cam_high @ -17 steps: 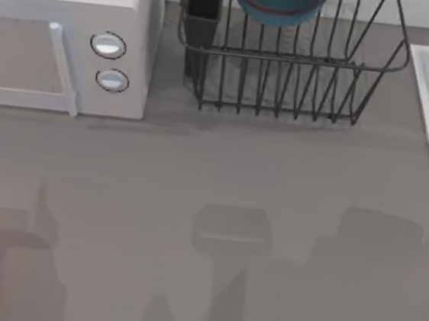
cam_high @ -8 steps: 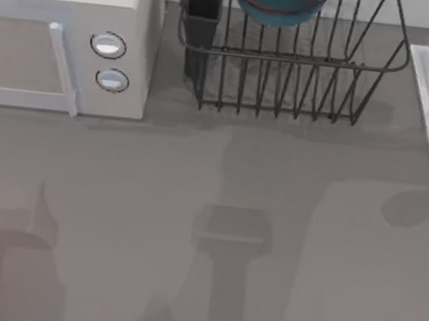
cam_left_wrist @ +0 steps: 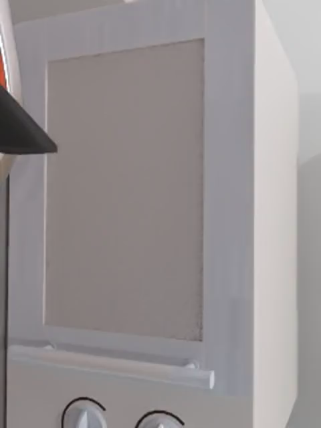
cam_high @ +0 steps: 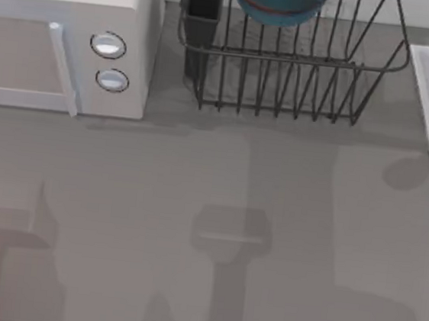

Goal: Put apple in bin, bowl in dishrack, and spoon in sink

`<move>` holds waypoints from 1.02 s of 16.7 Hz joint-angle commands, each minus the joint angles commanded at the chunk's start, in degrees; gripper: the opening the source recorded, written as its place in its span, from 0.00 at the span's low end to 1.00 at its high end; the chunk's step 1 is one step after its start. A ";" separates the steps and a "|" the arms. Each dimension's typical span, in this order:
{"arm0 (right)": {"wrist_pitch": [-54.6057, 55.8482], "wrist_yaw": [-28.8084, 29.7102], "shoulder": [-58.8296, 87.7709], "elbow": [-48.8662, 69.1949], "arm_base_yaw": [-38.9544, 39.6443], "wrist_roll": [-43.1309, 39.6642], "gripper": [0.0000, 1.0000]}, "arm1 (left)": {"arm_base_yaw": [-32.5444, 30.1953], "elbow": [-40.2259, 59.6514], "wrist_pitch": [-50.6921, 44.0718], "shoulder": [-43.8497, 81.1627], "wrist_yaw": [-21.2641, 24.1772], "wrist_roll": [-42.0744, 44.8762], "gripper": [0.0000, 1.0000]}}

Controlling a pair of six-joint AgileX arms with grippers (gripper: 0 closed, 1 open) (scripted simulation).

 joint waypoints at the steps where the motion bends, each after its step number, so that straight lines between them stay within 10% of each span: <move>1: -0.27 0.02 0.83 1.20 0.20 0.10 0.00 | 0.00 0.00 0.00 0.00 0.00 0.00 1.00; 17: 13.99 -0.11 -5.66 -19.88 0.42 0.18 0.00 | 0.00 0.00 0.00 0.00 0.00 0.00 1.00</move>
